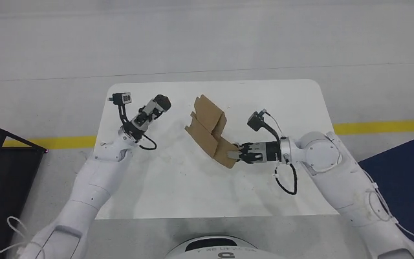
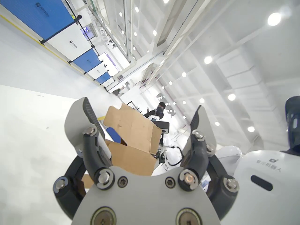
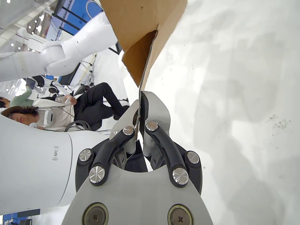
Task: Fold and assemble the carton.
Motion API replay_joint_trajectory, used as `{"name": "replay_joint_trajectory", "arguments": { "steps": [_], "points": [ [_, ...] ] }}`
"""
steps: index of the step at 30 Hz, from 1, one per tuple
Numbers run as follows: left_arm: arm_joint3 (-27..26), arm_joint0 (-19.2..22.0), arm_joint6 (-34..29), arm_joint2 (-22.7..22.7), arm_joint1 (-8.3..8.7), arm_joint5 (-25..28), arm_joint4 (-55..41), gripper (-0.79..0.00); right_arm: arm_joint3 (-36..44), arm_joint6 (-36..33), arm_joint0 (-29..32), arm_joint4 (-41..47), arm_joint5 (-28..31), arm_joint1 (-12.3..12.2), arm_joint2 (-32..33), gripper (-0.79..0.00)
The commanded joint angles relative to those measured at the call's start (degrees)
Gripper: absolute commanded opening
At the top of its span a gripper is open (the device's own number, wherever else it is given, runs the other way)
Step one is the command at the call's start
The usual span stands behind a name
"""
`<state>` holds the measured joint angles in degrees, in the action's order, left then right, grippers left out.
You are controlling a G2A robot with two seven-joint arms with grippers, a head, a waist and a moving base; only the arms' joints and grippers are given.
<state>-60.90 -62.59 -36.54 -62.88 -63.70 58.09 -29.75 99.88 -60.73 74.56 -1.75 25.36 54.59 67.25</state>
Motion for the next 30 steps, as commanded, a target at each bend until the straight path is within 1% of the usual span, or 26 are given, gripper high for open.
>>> {"name": "replay_joint_trajectory", "arguments": {
  "steps": [1,3,4,5,6,7,9,10,12,14,16,18,20,23,26,28,30],
  "points": [
    [-1.1,0.1,1.3,-2.7,0.28,-0.1,5.7,0.0,0.5,0.8,0.4,-1.1,-0.4,-0.1,0.1,-0.785],
    [-2.0,1.0,4.9,-6.0,0.65,-0.1,17.2,0.0,1.2,2.0,0.7,-3.4,-1.1,-0.1,0.1,-0.785],
    [-3.1,1.2,8.1,-7.5,0.7,-0.1,24.5,0.0,1.6,2.7,0.9,-4.3,-1.4,-0.1,0.0,-0.785],
    [-4.1,1.2,10.7,-8.4,0.66,-0.1,29.4,0.0,1.9,3.0,1.0,-5.0,-1.5,-0.1,-0.1,-0.785],
    [-6.0,0.8,14.6,-9.3,0.49,-0.8,36.2,0.0,2.3,3.7,1.1,-6.0,-1.5,-0.1,-0.2,-0.785],
    [-9.3,0.0,19.5,-9.7,0.12,-3.0,43.4,0.0,2.8,4.8,1.3,-7.6,-1.7,-0.1,-0.3,-0.785],
    [-14.3,-0.8,24.9,-9.7,-0.31,-6.3,54.3,0.0,3.8,6.8,1.8,-11.0,-2.5,-0.1,-0.3,-0.785],
    [-16.1,-1.3,27.3,-9.4,-0.52,-7.8,58.7,0.0,4.4,7.7,2.1,-12.8,-2.9,-0.2,-0.4,-0.785],
    [-18.6,-1.7,31.0,-8.1,-1.0,-9.9,64.5,0.0,5.7,9.3,2.9,-16.0,-3.4,-0.2,-0.7,-0.785],
    [-19.6,-1.8,32.9,-6.5,-1.38,-10.6,68.5,0.0,7.0,10.7,3.7,-19.7,-3.7,-0.3,-0.8,-0.785],
    [-19.4,-1.7,33.4,-5.0,-1.74,-10.4,68.2,0.0,8.0,11.7,4.4,-23.0,-4.2,-0.3,-1.0,-0.785],
    [-18.6,-0.2,30.9,-3.4,-2.03,-11.4,67.9,0.0,9.4,13.0,5.4,-27.8,-4.9,-0.4,-1.4,-0.785],
    [-18.7,0.9,29.4,-2.7,-2.18,-12.7,69.3,0.0,10.1,13.7,6.1,-30.1,-5.4,-0.4,-1.7,-0.785],
    [-20.0,1.9,30.1,-2.3,-2.4,-16.6,74.2,0.0,11.5,14.9,7.1,-34.8,-6.8,-0.5,-2.2,-0.785],
    [-21.9,2.1,32.0,-2.3,-2.53,-20.9,79.2,0.0,12.1,15.9,7.6,-37.0,-7.9,-0.4,-2.7,-0.785],
    [-24.0,2.3,32.6,-2.0,-2.52,-25.3,86.7,0.0,12.4,16.5,7.8,-38.2,-8.6,-0.4,-3.0,-0.785],
    [-26.1,1.5,33.0,-0.2,-2.57,-29.2,95.7,0.0,12.5,17.0,8.0,-39.5,-9.6,-0.3,-3.3,-0.785]
  ]
}}
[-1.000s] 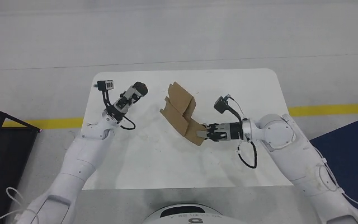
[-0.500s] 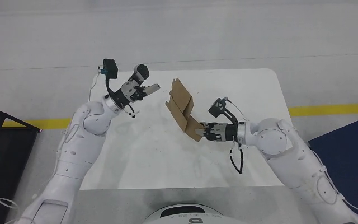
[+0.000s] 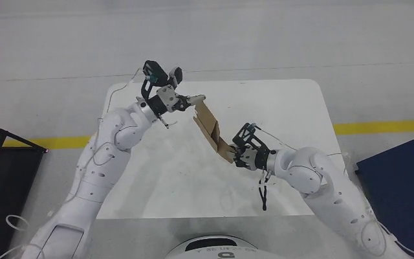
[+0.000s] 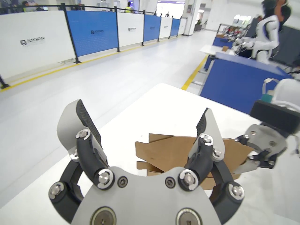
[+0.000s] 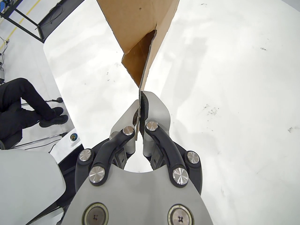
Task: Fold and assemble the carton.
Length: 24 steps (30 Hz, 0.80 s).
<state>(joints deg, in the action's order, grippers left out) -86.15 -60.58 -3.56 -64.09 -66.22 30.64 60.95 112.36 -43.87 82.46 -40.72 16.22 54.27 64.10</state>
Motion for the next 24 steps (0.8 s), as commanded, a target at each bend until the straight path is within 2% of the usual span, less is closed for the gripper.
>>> {"name": "replay_joint_trajectory", "arguments": {
  "steps": [1,3,6,24],
  "points": [
    [-1.6,-0.6,-0.4,1.7,-0.09,-2.3,6.8,0.0,0.2,0.2,0.1,-1.0,-0.8,0.1,-0.3,-0.785],
    [-2.7,-0.6,-2.4,3.1,-0.1,-2.2,10.6,0.0,0.3,0.4,0.2,-1.7,-1.3,0.1,-0.6,-0.785],
    [-3.7,-0.6,-4.6,3.7,-0.14,-1.4,11.1,0.0,0.1,0.6,0.1,-2.1,-2.1,0.2,-0.8,-0.785],
    [-5.9,-5.1,-6.8,1.8,0.65,1.0,13.3,0.0,-1.2,4.2,0.4,3.8,-4.1,0.6,2.3,-0.785]
  ]
}}
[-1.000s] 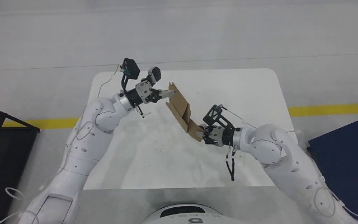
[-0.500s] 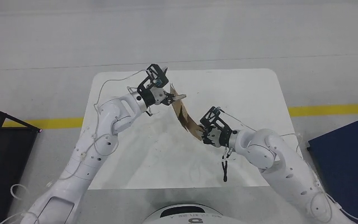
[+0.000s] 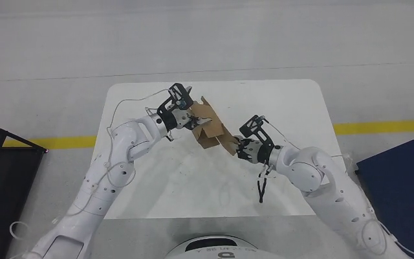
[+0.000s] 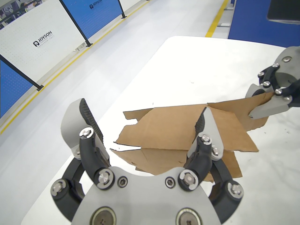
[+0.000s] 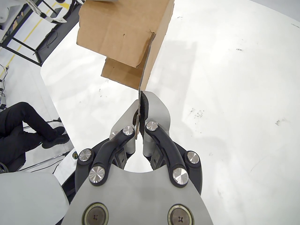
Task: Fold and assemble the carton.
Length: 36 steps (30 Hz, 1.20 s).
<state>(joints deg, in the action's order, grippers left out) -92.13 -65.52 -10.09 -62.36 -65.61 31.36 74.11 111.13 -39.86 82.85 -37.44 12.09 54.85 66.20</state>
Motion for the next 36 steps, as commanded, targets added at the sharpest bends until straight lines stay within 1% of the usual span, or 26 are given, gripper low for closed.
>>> {"name": "replay_joint_trajectory", "arguments": {
  "steps": [1,5,10,13,14,16,18,19,20,21,22,23,25,26,27,30,31,33,35,36],
  "points": [
    [0.1,-0.3,-0.4,0.1,0.06,0.6,0.3,0.0,0.0,0.3,0.1,0.8,0.1,0.0,0.3,-0.785],
    [1.1,-0.6,-1.6,-0.7,0.53,3.6,2.2,0.0,-0.1,0.0,0.5,2.6,0.8,-0.1,1.4,-0.785],
    [0.8,-1.7,1.8,-4.9,1.18,4.6,-0.5,0.0,-0.2,-0.5,0.8,4.1,2.4,-0.2,2.4,-0.785],
    [0.4,-3.2,4.5,-8.3,1.57,5.8,-6.1,0.0,-0.1,-0.8,1.0,5.2,4.0,-0.3,2.9,-0.785],
    [1.2,-4.0,5.2,-9.8,1.69,7.3,-10.9,0.0,-0.1,-1.0,1.1,5.7,4.9,-0.3,3.3,-0.785],
    [3.5,-4.7,4.4,-11.4,1.85,10.1,-19.3,0.0,-0.1,-1.4,1.4,6.7,6.3,-0.4,3.7,-0.785],
    [9.0,-4.6,-0.5,-12.8,2.11,14.8,-35.0,0.0,-0.1,-2.3,1.8,8.5,8.8,-0.6,4.6,-0.785],
    [10.8,-4.3,-3.1,-12.8,2.23,15.9,-39.3,0.0,-0.2,-2.7,2.0,9.2,9.6,-0.7,4.9,-0.785],
    [13.4,-3.6,-7.8,-12.7,2.48,17.6,-45.3,0.0,-0.2,-3.2,2.2,10.2,10.9,-0.8,5.5,-0.785],
    [16.7,-2.5,-14.5,-12.4,2.92,19.5,-51.8,0.0,-0.3,-3.9,2.6,11.9,12.9,-1.0,6.3,-0.785],
    [18.1,-2.0,-17.9,-12.1,3.15,20.6,-54.4,0.0,-0.4,-4.5,2.7,13.0,14.1,-1.1,6.7,-0.785],
    [20.7,-1.3,-23.6,-11.4,3.55,22.8,-60.5,0.0,-0.9,-5.6,3.0,15.4,16.5,-1.4,7.6,-0.785],
    [23.3,-0.4,-30.3,-10.0,4.02,26.0,-70.4,0.0,-1.8,-7.2,3.1,18.4,19.0,-1.7,9.1,-0.785],
    [23.9,-0.2,-33.2,-9.1,4.2,26.6,-76.0,0.0,-2.1,-8.1,3.2,19.7,20.0,-1.8,9.5,-0.785],
    [24.4,0.0,-36.1,-8.2,4.39,26.6,-81.9,0.0,-2.3,-8.9,3.2,21.0,20.9,-2.0,9.8,-0.785],
    [24.8,0.7,-39.8,-5.9,5.03,23.0,-92.7,0.0,-2.8,-11.6,3.0,24.1,22.9,-2.2,9.9,-0.785],
    [25.2,1.1,-42.0,-4.8,5.24,20.8,-97.4,0.0,-3.1,-13.2,2.5,25.5,23.4,-2.4,9.9,-0.785],
    [24.7,1.3,-44.8,-3.1,5.47,18.1,-102.4,0.0,-3.4,-14.7,2.0,26.9,23.7,-2.5,9.8,-0.785],
    [24.9,1.7,-48.8,-1.6,5.91,14.1,-107.0,0.0,-3.9,-15.8,1.5,28.6,24.2,-2.6,9.7,-0.785],
    [25.3,1.9,-49.3,-1.3,6.07,13.6,-106.9,0.0,-4.1,-16.0,1.3,28.9,24.2,-2.7,9.7,-0.785]
  ]
}}
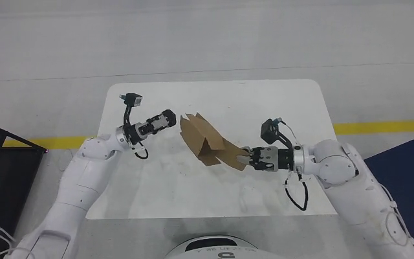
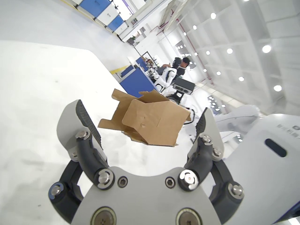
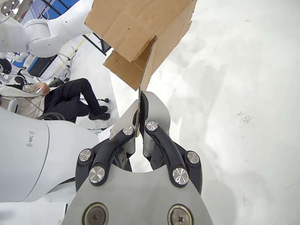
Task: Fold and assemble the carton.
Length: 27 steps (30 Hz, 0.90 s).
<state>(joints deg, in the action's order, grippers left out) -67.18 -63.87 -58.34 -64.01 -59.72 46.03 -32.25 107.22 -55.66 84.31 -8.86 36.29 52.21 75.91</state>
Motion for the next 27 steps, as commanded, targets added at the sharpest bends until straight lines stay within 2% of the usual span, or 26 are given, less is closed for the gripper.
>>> {"name": "replay_joint_trajectory", "arguments": {
  "steps": [1,3,9,18,21,23,27],
  "points": [
    [1.0,0.5,-1.2,0.7,0.38,-1.3,0.4,0.0,-0.3,-0.5,-0.3,0.8,0.1,-0.1,0.0,-0.785],
    [1.5,0.7,-1.1,2.1,0.5,-1.2,0.5,0.0,-0.6,-0.6,-0.5,1.4,0.1,-0.2,0.1,-0.785],
    [0.1,1.3,-3.3,5.8,0.4,-3.4,-8.6,0.0,-0.4,-0.8,-0.9,1.4,-0.3,-0.3,-0.6,-0.785],
    [2.8,3.9,-1.1,10.0,0.5,-1.2,-4.9,-0.009,-0.4,-0.4,-1.2,1.2,-0.4,-0.6,-1.3,-0.785],
    [3.0,4.8,-0.3,11.0,0.58,-0.4,-5.2,-0.046,-0.2,-0.8,-1.0,1.5,0.2,-0.7,-1.5,-0.785],
    [3.4,5.4,-0.1,11.7,0.61,-0.2,-5.6,-0.12,-0.2,-1.1,-1.1,2.1,0.8,-0.8,-1.6,-0.785],
    [4.6,6.7,0.8,13.3,0.52,0.7,-5.6,-0.163,-0.6,-1.9,-1.1,3.5,1.7,-1.0,-1.6,-0.785]
  ]
}}
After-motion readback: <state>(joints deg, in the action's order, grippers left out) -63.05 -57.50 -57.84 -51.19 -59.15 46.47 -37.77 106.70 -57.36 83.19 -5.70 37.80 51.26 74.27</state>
